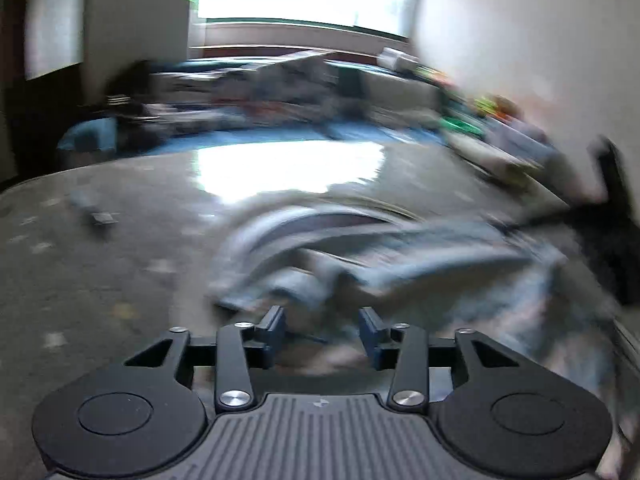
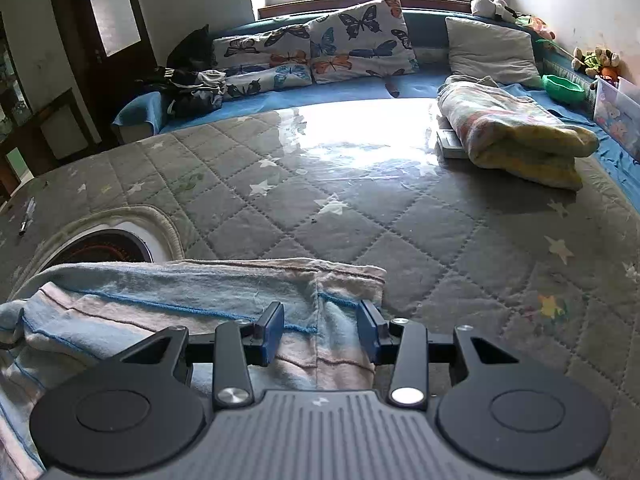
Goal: Fold clothes
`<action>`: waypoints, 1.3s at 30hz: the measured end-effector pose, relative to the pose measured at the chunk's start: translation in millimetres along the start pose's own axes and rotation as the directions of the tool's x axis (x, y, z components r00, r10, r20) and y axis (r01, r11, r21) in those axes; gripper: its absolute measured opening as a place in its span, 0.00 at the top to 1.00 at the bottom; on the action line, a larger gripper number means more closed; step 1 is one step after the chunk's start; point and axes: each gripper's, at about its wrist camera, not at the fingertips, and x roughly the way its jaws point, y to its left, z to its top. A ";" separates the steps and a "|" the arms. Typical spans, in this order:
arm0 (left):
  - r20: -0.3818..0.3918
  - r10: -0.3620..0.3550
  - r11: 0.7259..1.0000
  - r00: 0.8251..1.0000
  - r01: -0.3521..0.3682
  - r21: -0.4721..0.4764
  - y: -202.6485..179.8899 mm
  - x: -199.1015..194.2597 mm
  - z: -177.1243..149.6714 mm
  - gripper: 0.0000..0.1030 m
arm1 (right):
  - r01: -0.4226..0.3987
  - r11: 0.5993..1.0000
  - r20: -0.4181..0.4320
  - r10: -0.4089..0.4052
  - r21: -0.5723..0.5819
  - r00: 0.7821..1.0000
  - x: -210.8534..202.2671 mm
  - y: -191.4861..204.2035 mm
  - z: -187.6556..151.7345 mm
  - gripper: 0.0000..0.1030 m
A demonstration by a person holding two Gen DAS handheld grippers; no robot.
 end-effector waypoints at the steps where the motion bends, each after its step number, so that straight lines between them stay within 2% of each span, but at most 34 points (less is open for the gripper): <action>1: -0.001 0.025 0.999 1.000 -0.025 -0.044 10.4 2.9 4.2 0.57 | 0.000 1.000 0.000 0.000 0.000 1.000 0.0 0.6 -0.1 0.60; 5: -0.026 0.081 0.977 0.996 -0.084 -0.198 52.6 16.0 21.2 0.58 | 0.000 1.000 0.003 0.000 0.003 1.000 -0.1 0.8 -0.3 0.60; 9: -0.118 0.107 0.973 0.987 -0.128 -0.194 64.3 46.7 27.7 0.67 | 0.009 1.000 0.003 -0.009 -0.003 1.000 0.0 2.9 0.2 0.60; 11: -0.153 0.086 0.971 0.984 -0.118 -0.210 67.9 59.1 26.8 0.71 | -0.001 1.000 0.008 0.001 0.011 1.000 -2.4 0.2 1.3 0.60; 12: -0.159 0.072 0.962 0.985 -0.110 -0.249 72.0 62.2 27.7 0.71 | -0.003 1.000 0.014 0.003 0.027 1.000 -4.0 -3.0 1.8 0.60; 15: -0.093 0.024 0.925 0.995 -0.058 -0.376 92.8 51.0 33.6 0.71 | 0.010 0.999 0.018 -0.010 0.043 1.000 -6.2 -10.4 2.7 0.60; 18: -0.049 0.054 0.913 0.997 -0.069 -0.401 104.0 43.9 43.6 0.71 | 0.021 0.999 0.018 -0.022 0.049 1.000 -5.2 -14.1 4.0 0.60; 20: -0.075 0.087 0.916 0.993 -0.110 -0.386 104.3 50.7 49.1 0.71 | 0.021 0.998 0.016 -0.022 0.053 1.000 -3.0 -14.3 3.7 0.60; 21: -0.107 0.107 0.925 0.989 -0.139 -0.355 99.5 57.1 50.2 0.71 | 0.021 0.998 0.015 -0.022 0.053 1.000 -1.7 -14.0 3.3 0.60; 24: -0.167 0.125 0.954 0.978 -0.165 -0.250 78.6 72.1 45.6 0.71 | 0.025 0.999 0.015 -0.026 0.044 1.000 0.3 -11.5 1.7 0.59; 26: -0.176 0.100 0.971 0.979 -0.135 -0.199 62.4 73.9 37.0 0.71 | 0.021 0.999 0.013 -0.021 0.036 1.000 -0.4 -9.6 1.3 0.60; 30: -0.158 0.124 0.987 0.980 -0.139 -0.086 37.4 69.4 19.8 0.69 | 0.020 1.000 0.011 -0.020 0.020 1.000 -1.5 -8.1 1.2 0.60; 35: -0.149 0.139 0.987 0.979 -0.150 -0.063 31.7 75.2 18.6 0.71 | 0.023 1.000 0.004 -0.023 0.002 1.000 -0.4 -6.8 0.9 0.60; 38: -0.137 0.154 0.986 0.979 -0.161 -0.039 32.7 78.6 20.1 0.89 | 0.032 0.999 -0.003 -0.033 -0.030 0.999 0.8 -2.7 1.2 0.72; 39: -0.134 0.145 0.987 0.980 -0.153 -0.045 35.5 77.9 22.1 0.95 | 0.031 0.999 -0.006 -0.031 -0.038 0.999 1.2 -1.8 2.0 0.80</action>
